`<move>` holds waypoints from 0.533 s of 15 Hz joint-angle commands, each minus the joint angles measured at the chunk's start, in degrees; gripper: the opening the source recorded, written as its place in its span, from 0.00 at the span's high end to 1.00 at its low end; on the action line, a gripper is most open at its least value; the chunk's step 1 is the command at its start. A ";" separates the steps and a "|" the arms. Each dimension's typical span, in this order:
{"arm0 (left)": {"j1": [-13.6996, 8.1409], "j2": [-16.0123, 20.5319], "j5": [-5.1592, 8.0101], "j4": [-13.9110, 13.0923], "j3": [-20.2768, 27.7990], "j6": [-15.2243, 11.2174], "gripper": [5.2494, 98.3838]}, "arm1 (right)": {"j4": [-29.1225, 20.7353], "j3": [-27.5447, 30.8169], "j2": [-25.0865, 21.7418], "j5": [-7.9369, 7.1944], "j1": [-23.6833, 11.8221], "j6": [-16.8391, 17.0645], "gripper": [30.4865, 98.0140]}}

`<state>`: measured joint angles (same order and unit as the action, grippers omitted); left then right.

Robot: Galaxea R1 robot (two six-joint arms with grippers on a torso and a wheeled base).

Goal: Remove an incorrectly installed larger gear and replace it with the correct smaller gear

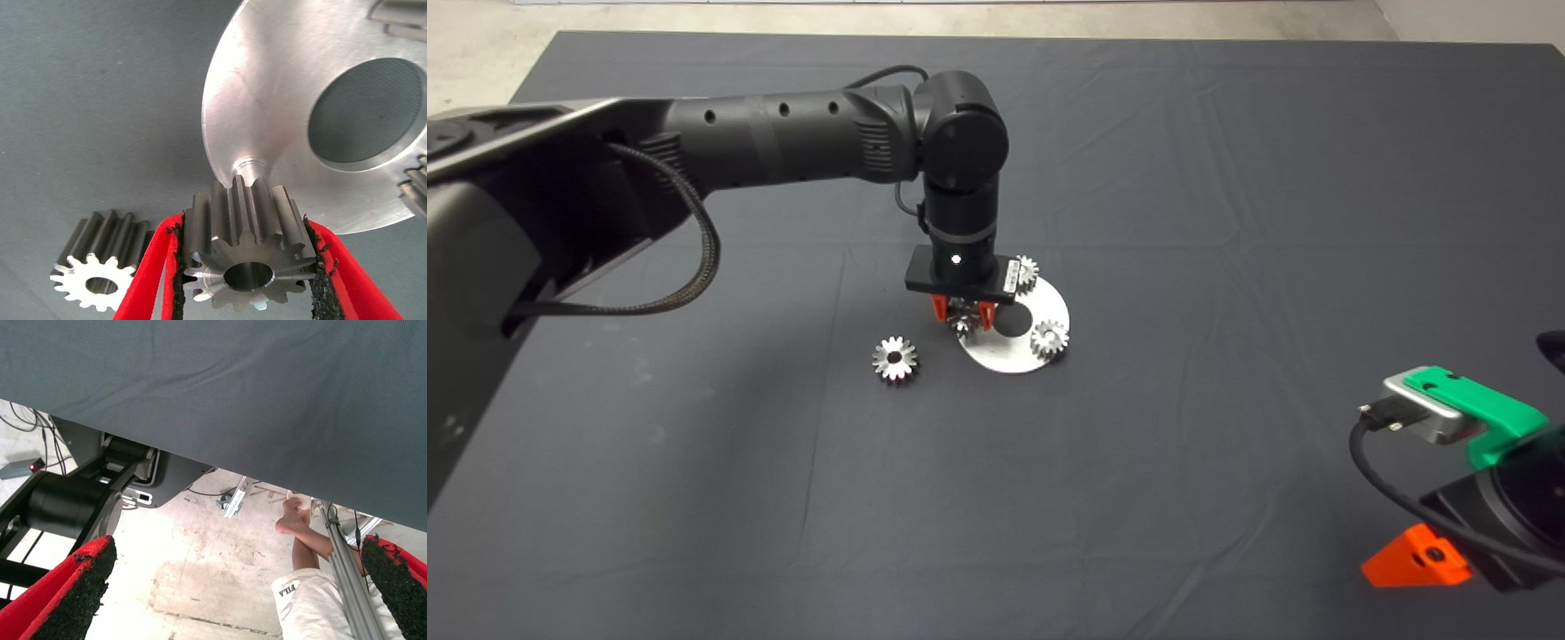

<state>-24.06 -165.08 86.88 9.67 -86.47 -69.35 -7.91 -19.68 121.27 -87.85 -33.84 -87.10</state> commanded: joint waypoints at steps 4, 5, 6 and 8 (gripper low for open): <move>-1.08 0.33 0.92 0.35 -0.70 0.62 0.67 | -1.84 0.18 0.16 -3.21 -0.70 -0.17 0.02; -1.16 0.24 0.83 0.35 -1.45 0.85 0.67 | -1.84 0.18 0.16 -3.21 -0.70 -0.17 0.02; -1.25 0.06 0.75 0.35 -1.58 0.89 0.67 | -1.84 0.18 0.07 -3.21 -0.70 -0.17 0.02; -1.34 -0.11 0.66 0.35 -1.67 0.89 0.67 | -1.84 0.18 0.16 -3.21 -0.70 -0.17 0.02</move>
<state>-24.16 -165.22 86.88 9.40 -87.66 -68.61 -7.91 -19.68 121.27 -87.85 -33.82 -87.10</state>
